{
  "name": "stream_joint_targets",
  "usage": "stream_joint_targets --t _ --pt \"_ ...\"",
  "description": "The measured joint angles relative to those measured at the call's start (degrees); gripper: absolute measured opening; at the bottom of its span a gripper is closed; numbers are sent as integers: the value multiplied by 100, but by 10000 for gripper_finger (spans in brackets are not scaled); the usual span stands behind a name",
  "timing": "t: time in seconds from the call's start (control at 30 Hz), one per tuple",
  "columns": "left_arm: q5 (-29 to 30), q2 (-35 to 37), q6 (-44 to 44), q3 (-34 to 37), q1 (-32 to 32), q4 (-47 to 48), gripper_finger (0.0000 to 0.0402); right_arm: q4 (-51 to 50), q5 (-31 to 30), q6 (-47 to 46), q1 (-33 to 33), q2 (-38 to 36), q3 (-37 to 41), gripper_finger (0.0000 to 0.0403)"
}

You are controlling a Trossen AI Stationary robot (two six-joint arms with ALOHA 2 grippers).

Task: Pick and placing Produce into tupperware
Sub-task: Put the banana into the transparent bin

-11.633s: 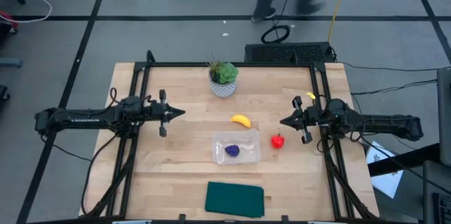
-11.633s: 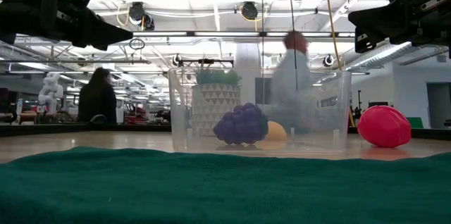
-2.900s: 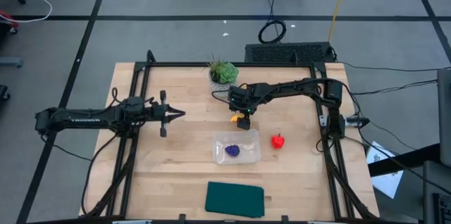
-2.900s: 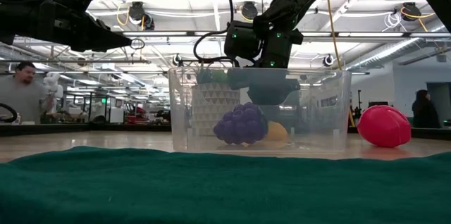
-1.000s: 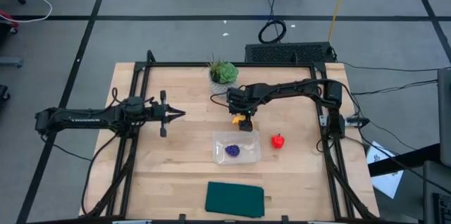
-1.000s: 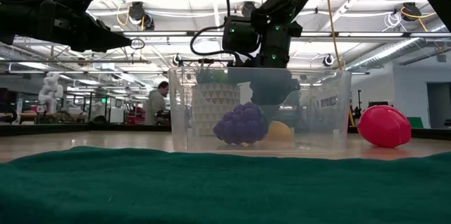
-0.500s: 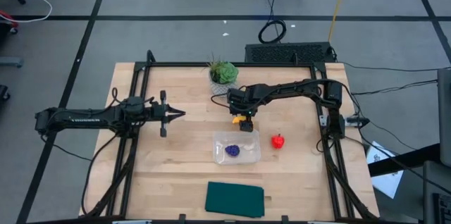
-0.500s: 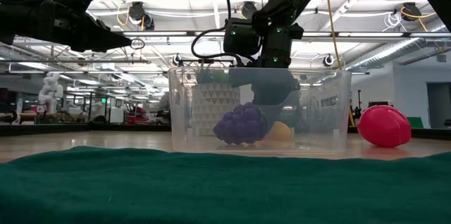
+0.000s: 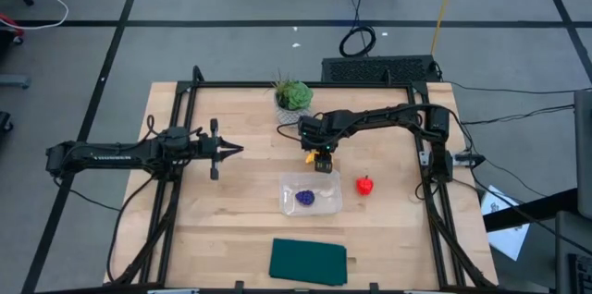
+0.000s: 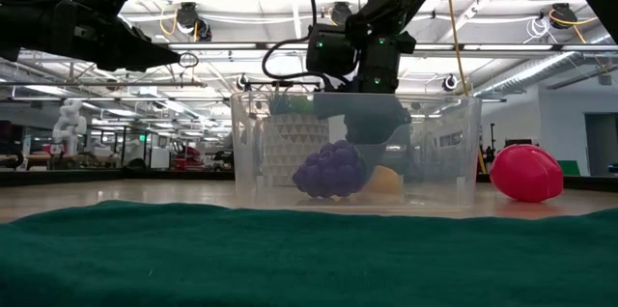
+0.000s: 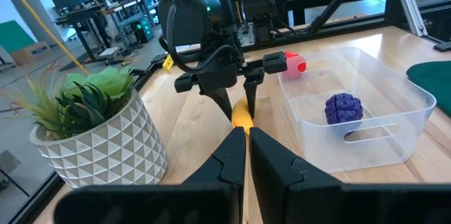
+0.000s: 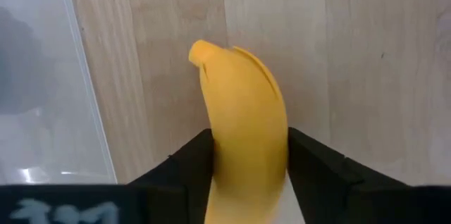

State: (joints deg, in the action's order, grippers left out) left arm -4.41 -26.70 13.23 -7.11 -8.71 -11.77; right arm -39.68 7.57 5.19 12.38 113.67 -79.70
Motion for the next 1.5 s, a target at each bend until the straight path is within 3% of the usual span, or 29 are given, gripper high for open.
stream_joint_targets --t 1.5 --pt "-1 0 -20 2 0 2 26 -50 -7 -2 2 7 -48 155"
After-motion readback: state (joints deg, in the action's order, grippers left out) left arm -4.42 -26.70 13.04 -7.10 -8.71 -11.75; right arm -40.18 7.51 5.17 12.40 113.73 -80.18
